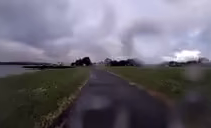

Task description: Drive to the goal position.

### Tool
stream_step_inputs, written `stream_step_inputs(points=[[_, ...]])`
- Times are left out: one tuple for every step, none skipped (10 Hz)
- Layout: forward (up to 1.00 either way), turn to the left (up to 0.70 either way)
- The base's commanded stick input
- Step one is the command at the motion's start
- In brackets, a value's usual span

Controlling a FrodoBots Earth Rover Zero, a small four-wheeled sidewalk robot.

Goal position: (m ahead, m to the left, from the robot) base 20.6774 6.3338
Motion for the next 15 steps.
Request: stream_step_inputs(points=[[0.70, -0.14], [0.70, 0.00], [0.70, 0.00], [0.70, 0.00], [0.70, 0.00], [0.70, 0.00], [0.70, 0.00], [0.70, 0.00], [0.70, 0.00], [0.70, 0.00], [0.70, 0.00], [0.70, 0.00], [0.70, 0.00], [0.70, 0.00], [0.70, 0.00]])
